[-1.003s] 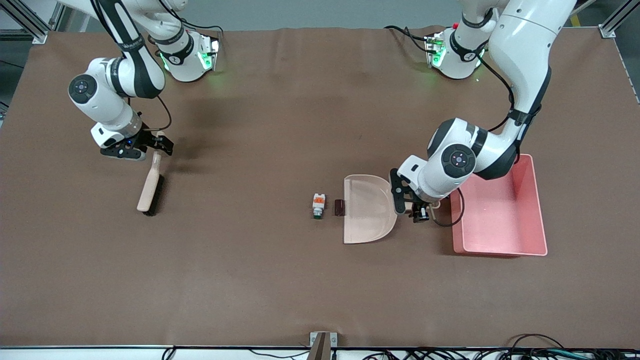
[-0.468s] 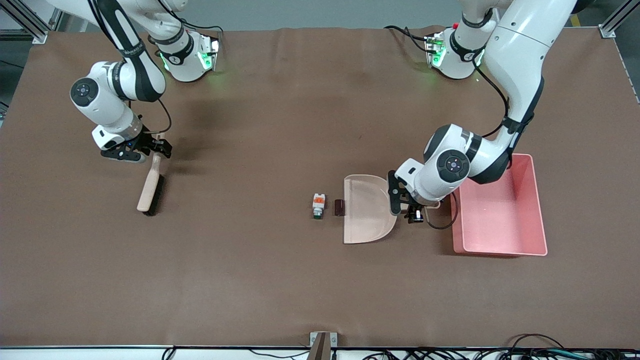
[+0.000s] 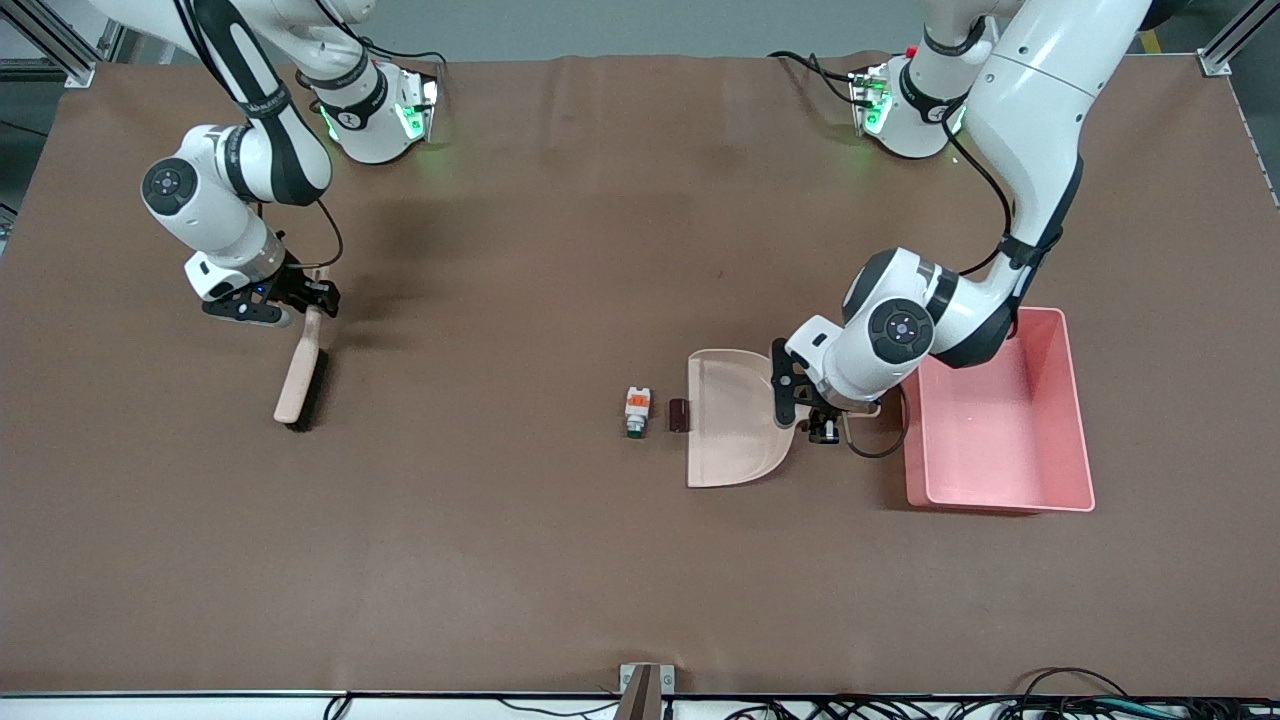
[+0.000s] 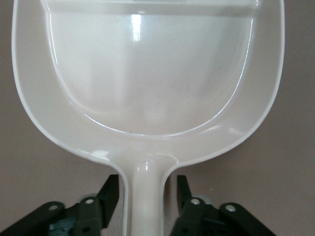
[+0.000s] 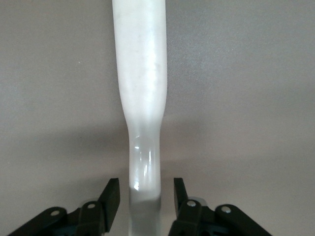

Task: Clean e-waste and dump in bin
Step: 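Grasp the brush handle with the right gripper while the left grasps the dustpan, then lift the brush with the right gripper and carry it toward the dustpan, then sweep the switch and capacitor into the dustpan with the brush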

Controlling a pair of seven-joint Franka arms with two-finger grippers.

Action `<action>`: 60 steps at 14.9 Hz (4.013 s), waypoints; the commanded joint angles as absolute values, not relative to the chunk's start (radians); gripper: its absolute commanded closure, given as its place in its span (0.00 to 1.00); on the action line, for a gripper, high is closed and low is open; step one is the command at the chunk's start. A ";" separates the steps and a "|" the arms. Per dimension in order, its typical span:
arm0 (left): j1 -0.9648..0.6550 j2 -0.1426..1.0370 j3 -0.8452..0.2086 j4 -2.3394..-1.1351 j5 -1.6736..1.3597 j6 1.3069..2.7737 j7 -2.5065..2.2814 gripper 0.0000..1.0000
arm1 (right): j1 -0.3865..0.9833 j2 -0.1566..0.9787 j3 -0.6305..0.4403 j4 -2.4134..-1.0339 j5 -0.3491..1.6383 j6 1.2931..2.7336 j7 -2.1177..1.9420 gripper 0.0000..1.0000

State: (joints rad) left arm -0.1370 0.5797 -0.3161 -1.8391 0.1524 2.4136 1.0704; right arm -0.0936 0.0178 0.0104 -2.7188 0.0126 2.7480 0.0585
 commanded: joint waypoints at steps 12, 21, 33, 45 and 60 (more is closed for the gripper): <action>-0.138 0.588 -0.321 -1.829 0.170 2.422 1.077 0.99 | -0.101 0.026 0.018 -2.715 0.015 2.760 0.133 0.99; -0.147 0.588 -0.316 -1.802 0.227 2.382 1.066 0.99 | -0.045 -0.044 0.028 -2.695 0.017 2.688 0.135 1.00; -0.187 0.620 -0.311 -1.760 0.316 2.349 0.945 1.00 | 0.530 -0.039 0.026 -2.455 0.118 2.540 0.746 1.00; -0.202 0.644 -0.316 -1.729 0.314 2.347 0.942 1.00 | 0.730 0.528 0.020 -1.827 0.095 2.448 1.009 1.00; -0.216 0.663 -0.316 -1.713 0.313 2.347 0.913 1.00 | 0.847 0.692 0.025 -1.576 0.086 2.373 1.051 1.00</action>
State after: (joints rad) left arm -0.2051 0.6299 -0.3156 -1.7466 0.2927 2.3508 0.9420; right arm 0.8242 0.6562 0.0308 -1.6429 0.0953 2.3863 1.0366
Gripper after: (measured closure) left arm 0.661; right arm 0.731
